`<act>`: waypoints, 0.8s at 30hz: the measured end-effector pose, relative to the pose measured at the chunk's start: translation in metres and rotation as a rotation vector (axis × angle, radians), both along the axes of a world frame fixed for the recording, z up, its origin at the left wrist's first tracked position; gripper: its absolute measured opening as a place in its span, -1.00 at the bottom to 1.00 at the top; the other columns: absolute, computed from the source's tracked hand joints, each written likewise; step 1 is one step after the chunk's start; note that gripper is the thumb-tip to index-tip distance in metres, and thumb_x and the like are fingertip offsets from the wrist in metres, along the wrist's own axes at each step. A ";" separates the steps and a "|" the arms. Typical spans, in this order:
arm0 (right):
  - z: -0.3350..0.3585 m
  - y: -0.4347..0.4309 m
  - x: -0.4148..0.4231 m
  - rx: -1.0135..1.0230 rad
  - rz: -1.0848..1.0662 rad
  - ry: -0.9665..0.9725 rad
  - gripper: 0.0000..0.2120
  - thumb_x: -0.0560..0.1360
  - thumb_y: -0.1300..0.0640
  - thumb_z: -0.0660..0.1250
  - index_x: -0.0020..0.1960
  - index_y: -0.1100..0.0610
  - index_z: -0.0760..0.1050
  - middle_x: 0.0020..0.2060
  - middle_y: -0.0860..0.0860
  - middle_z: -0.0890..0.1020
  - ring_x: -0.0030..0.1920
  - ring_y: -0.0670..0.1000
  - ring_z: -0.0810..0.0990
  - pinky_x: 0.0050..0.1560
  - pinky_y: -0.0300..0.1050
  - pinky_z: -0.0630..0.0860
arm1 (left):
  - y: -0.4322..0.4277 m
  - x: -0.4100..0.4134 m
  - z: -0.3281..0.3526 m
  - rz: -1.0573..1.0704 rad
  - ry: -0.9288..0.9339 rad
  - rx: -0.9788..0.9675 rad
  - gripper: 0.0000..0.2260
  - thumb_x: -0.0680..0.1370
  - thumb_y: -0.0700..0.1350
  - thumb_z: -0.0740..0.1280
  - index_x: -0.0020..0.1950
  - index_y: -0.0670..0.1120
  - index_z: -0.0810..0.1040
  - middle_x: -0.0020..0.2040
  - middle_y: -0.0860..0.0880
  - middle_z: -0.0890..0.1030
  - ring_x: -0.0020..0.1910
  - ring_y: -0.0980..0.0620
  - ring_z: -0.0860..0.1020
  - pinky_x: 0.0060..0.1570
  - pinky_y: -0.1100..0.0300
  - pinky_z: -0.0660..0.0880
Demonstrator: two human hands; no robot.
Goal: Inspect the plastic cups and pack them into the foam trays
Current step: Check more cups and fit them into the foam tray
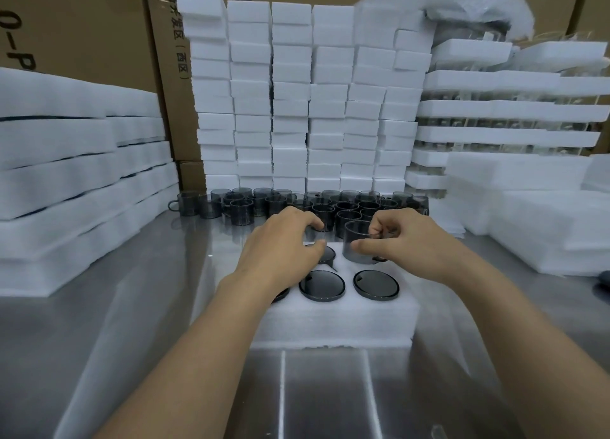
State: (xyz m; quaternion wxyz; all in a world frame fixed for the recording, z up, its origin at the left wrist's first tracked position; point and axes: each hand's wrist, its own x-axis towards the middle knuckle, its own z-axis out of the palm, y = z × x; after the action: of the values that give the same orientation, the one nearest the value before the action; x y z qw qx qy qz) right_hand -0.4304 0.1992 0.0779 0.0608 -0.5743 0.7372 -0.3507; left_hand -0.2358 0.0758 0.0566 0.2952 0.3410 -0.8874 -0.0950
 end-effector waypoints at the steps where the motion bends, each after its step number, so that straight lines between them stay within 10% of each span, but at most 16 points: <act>1: -0.001 0.000 0.000 -0.001 -0.002 -0.002 -0.56 0.40 -0.23 0.58 -0.25 0.06 0.44 -0.43 -0.12 0.55 -0.41 -0.20 0.51 -0.27 -0.17 0.36 | 0.000 0.000 0.000 0.000 0.002 0.001 -0.70 0.66 0.12 0.36 0.40 0.19 0.58 0.46 0.18 0.51 0.43 0.08 0.48 0.29 0.03 0.48; 7: -0.001 0.001 0.000 0.032 -0.016 0.020 -0.56 0.36 -0.28 0.60 -0.15 0.01 0.49 -0.39 -0.15 0.62 -0.38 -0.24 0.57 -0.28 -0.20 0.38 | -0.001 -0.001 -0.001 -0.007 0.009 0.017 -0.70 0.66 0.12 0.37 0.40 0.20 0.58 0.46 0.19 0.47 0.40 0.10 0.49 0.17 0.12 0.43; 12: -0.005 0.001 0.005 -0.069 -0.021 -0.071 -0.37 0.41 -0.48 0.42 0.38 -0.22 0.44 0.02 -0.10 0.61 -0.03 -0.19 0.61 -0.12 -0.27 0.41 | -0.001 -0.001 -0.001 -0.007 0.009 0.033 -0.67 0.65 0.16 0.38 0.42 0.22 0.55 0.45 0.19 0.44 0.35 0.09 0.50 0.17 0.06 0.49; 24: -0.005 -0.006 0.001 -0.101 0.015 -0.036 -0.55 0.47 -0.22 0.55 0.28 -0.06 0.68 -0.15 -0.13 0.68 -0.24 -0.36 0.57 -0.29 -0.50 0.42 | -0.002 -0.001 -0.001 -0.012 0.007 0.032 -0.68 0.64 0.15 0.38 0.41 0.21 0.56 0.45 0.17 0.43 0.37 0.08 0.49 0.18 0.10 0.45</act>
State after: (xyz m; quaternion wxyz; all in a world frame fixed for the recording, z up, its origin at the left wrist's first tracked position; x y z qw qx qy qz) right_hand -0.4294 0.1937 0.0728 0.0476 -0.5758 0.7131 -0.3971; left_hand -0.2367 0.0736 0.0552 0.2924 0.3400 -0.8867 -0.1122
